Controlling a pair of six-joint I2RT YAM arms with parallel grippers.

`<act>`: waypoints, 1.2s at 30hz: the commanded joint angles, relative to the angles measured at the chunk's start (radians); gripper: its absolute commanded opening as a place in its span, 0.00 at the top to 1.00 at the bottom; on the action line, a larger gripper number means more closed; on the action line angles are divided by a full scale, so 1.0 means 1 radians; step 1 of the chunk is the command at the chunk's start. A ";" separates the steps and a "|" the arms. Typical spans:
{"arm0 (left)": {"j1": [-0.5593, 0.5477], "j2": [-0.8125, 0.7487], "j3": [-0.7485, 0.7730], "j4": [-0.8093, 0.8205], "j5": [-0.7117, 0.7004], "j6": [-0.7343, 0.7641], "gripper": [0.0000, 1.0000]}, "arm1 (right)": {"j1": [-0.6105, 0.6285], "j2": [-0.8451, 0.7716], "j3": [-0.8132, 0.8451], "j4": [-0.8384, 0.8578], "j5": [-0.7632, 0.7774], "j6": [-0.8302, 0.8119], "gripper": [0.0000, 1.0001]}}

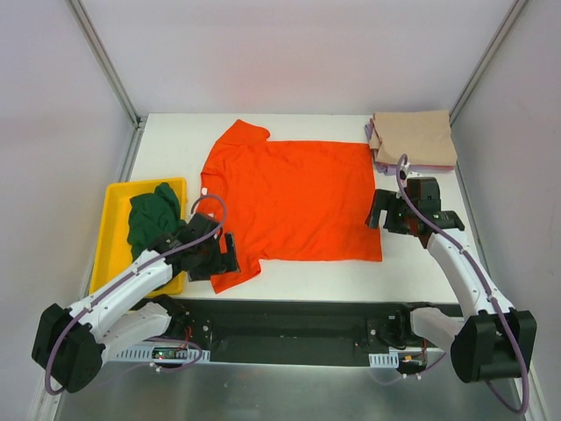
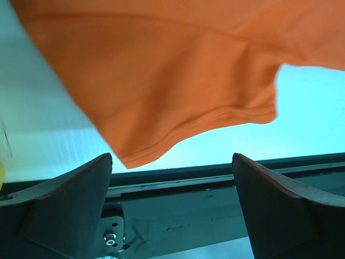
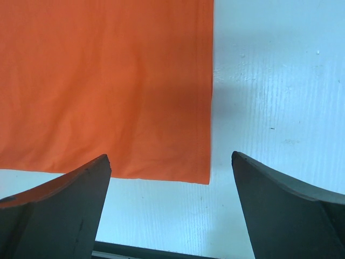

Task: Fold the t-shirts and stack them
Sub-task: Grap the side of the flattened tshirt closest away from the robot with both arms

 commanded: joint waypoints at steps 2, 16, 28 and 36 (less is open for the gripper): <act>-0.013 -0.079 -0.112 -0.017 0.006 -0.108 0.22 | -0.004 0.019 0.001 0.031 0.046 -0.001 0.04; -0.014 0.036 -0.163 -0.032 -0.095 -0.175 0.64 | -0.004 0.071 -0.001 0.028 0.052 0.006 0.04; -0.014 0.045 -0.114 0.032 -0.049 -0.123 1.00 | -0.002 -0.047 -0.142 -0.046 0.049 0.284 0.04; -0.014 0.030 -0.051 0.042 -0.011 -0.077 1.00 | -0.002 -0.015 -0.231 0.005 0.096 0.459 0.26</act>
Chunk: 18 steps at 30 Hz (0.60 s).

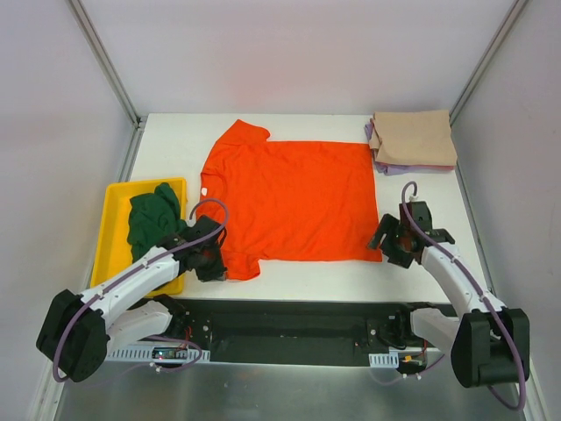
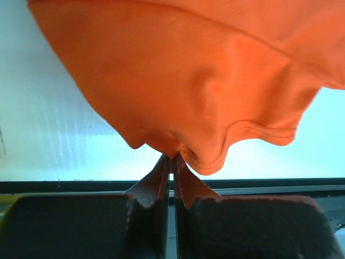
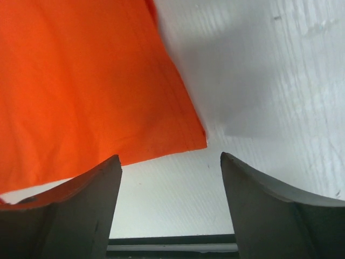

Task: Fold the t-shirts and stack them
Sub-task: Grap the side of the flattened tshirt closest away from the robot with both arms

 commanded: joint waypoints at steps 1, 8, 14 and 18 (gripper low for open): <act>-0.009 -0.017 0.056 0.020 0.023 0.037 1.00 | -0.002 0.029 -0.024 0.011 0.047 0.137 0.31; -0.007 -0.019 0.064 0.041 0.018 0.023 1.00 | -0.004 0.113 -0.070 0.088 0.092 0.174 0.51; -0.007 -0.028 0.080 0.041 0.011 0.018 1.00 | -0.002 0.169 -0.073 0.119 0.066 0.180 0.73; -0.007 -0.074 0.071 0.035 0.034 0.009 1.00 | -0.002 0.129 -0.079 0.097 0.081 0.170 0.94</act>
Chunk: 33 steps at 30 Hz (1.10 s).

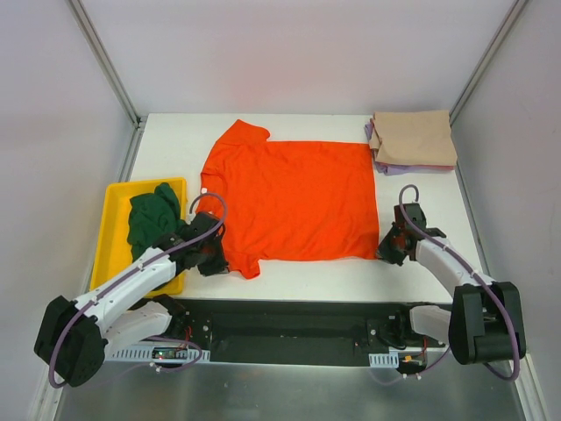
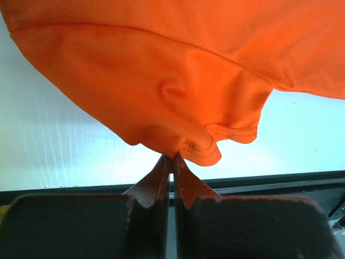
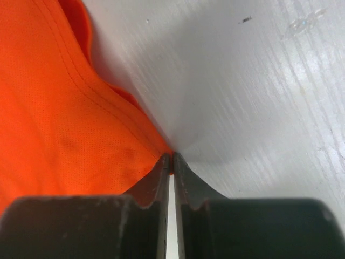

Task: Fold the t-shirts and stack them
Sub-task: Grap the side of the flattened tshirt closest away from the robot with both arms

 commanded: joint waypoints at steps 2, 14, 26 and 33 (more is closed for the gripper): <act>-0.007 -0.083 0.011 -0.020 0.044 -0.006 1.00 | -0.001 -0.042 -0.022 -0.036 0.014 -0.007 0.99; -0.009 -0.380 -0.089 -0.157 0.240 -0.034 1.00 | -0.001 -0.363 -0.106 -0.214 0.011 -0.053 1.00; -0.007 -0.215 0.128 -0.036 0.173 0.069 1.00 | -0.001 -0.314 0.017 -0.206 -0.046 -0.093 1.00; 0.030 -0.040 0.286 0.059 0.096 0.127 1.00 | -0.003 -0.184 0.162 -0.180 -0.031 -0.115 1.00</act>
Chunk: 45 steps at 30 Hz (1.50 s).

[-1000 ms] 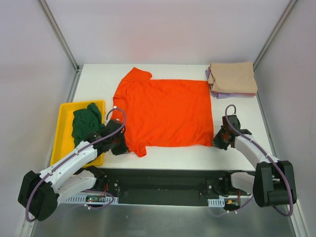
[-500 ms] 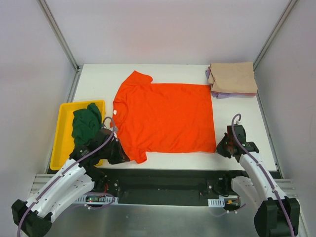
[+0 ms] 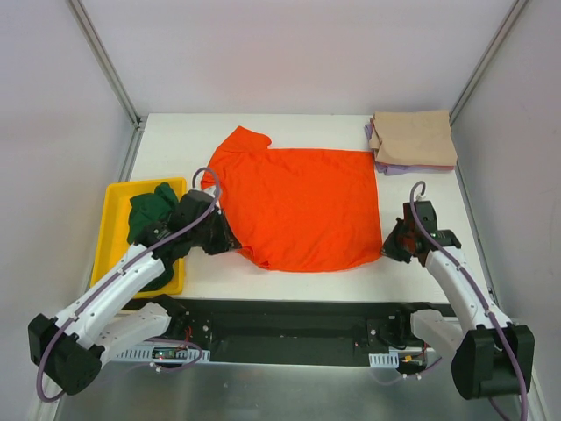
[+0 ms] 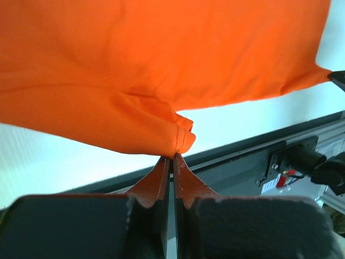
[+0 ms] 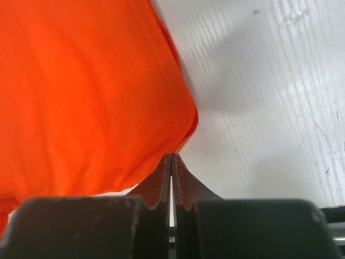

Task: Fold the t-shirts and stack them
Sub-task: Grap the side of the flattened tshirt closest away from the robot with both arms, then fold the flattened tshirt in 1/3 of the way

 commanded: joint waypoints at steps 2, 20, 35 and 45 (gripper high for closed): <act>0.058 0.117 0.119 0.102 -0.052 0.079 1.00 | -0.009 0.088 0.151 0.033 0.010 -0.034 1.00; 0.314 0.428 0.307 0.321 -0.029 0.168 1.00 | -0.057 0.522 0.536 0.088 -0.006 -0.089 1.00; 0.335 0.734 0.526 0.321 -0.083 0.318 1.00 | -0.063 0.722 0.691 0.091 0.005 -0.077 1.00; 0.351 0.886 0.626 0.303 -0.142 0.338 1.00 | -0.064 0.746 0.687 0.087 0.117 -0.046 0.99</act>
